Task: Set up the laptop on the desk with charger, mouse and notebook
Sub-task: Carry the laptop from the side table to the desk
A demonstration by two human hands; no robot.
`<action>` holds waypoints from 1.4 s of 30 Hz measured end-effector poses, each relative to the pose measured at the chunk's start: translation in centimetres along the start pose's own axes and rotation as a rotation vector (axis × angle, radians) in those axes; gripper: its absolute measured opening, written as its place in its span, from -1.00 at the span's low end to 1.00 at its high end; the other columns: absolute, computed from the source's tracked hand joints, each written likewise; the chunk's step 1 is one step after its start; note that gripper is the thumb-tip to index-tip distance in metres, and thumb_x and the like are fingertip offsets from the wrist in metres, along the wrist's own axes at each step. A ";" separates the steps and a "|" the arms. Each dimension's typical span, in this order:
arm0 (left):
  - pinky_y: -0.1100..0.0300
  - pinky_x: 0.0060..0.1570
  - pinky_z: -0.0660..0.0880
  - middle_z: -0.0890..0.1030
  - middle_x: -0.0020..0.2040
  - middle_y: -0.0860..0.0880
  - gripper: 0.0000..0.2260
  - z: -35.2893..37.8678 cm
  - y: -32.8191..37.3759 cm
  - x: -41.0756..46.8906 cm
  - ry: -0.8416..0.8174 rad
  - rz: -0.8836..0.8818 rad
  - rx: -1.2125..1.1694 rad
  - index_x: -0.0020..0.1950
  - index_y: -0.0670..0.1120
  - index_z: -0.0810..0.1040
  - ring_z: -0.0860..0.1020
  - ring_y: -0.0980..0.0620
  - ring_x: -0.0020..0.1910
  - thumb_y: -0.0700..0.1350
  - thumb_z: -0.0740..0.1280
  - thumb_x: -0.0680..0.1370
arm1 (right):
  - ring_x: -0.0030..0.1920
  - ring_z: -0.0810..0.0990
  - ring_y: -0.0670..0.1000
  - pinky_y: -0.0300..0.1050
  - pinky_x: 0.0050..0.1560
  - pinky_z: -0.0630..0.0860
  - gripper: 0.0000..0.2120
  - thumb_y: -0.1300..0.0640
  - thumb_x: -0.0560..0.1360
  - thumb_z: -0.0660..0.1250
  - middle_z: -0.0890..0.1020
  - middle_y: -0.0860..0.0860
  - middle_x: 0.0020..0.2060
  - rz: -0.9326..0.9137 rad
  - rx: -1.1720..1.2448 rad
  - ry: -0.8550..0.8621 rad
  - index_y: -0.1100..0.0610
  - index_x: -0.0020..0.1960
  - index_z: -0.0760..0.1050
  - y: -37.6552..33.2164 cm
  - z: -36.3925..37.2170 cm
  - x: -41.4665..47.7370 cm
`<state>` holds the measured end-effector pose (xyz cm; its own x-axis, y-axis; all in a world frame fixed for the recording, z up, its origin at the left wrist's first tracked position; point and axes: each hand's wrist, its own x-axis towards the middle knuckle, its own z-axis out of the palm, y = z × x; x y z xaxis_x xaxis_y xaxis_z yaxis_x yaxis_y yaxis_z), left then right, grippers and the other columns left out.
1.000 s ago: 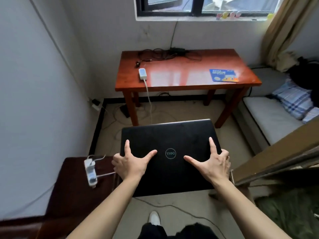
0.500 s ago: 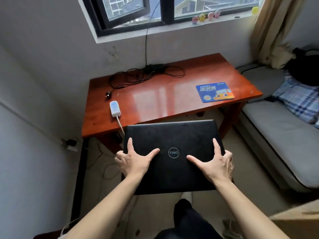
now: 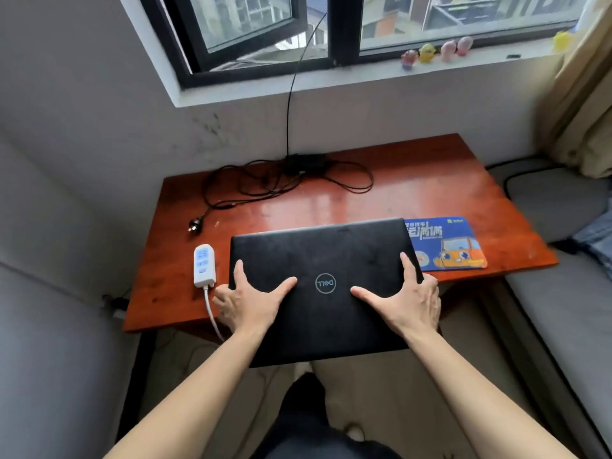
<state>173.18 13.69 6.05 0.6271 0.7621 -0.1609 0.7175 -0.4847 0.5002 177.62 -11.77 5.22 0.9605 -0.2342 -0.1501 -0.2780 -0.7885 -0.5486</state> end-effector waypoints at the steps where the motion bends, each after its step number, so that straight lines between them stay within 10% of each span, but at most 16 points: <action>1: -0.11 0.34 0.29 0.34 0.30 -0.24 0.13 1.0 0.9 1.6 -0.021 -0.006 -0.009 0.55 0.18 0.11 0.30 -0.25 0.30 0.60 0.34 0.07 | 0.34 0.38 0.19 0.12 0.41 0.32 0.26 -0.74 -0.03 0.23 0.38 0.19 0.31 0.007 -0.009 -0.005 -0.23 0.56 0.06 -0.5 0.6 1.8; 32: -0.16 0.33 0.30 0.33 0.34 -0.22 0.17 18.6 11.2 23.3 -0.244 -0.296 0.103 0.56 0.14 -0.01 0.29 -0.21 0.33 0.49 0.47 0.11 | 0.43 0.28 0.24 0.21 0.45 0.22 0.36 -0.61 0.08 0.39 0.30 0.23 0.44 0.177 -0.226 -0.279 0.01 0.62 -0.12 -5.2 13.6 29.3; 42: -0.15 0.30 0.33 0.32 0.38 -0.23 0.14 19.5 12.3 25.5 -0.258 -0.254 0.195 0.57 0.12 -0.03 0.29 -0.22 0.35 0.51 0.42 0.17 | 0.39 0.34 0.26 0.22 0.36 0.30 0.29 -0.71 0.18 0.13 0.37 0.20 0.43 0.124 -0.457 -0.263 0.08 0.63 -0.09 -6.1 13.7 29.9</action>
<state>203.92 18.77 -8.46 0.4602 0.7476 -0.4789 0.8878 -0.3860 0.2507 208.14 -6.12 -7.16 0.8741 -0.2369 -0.4240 -0.3089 -0.9448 -0.1089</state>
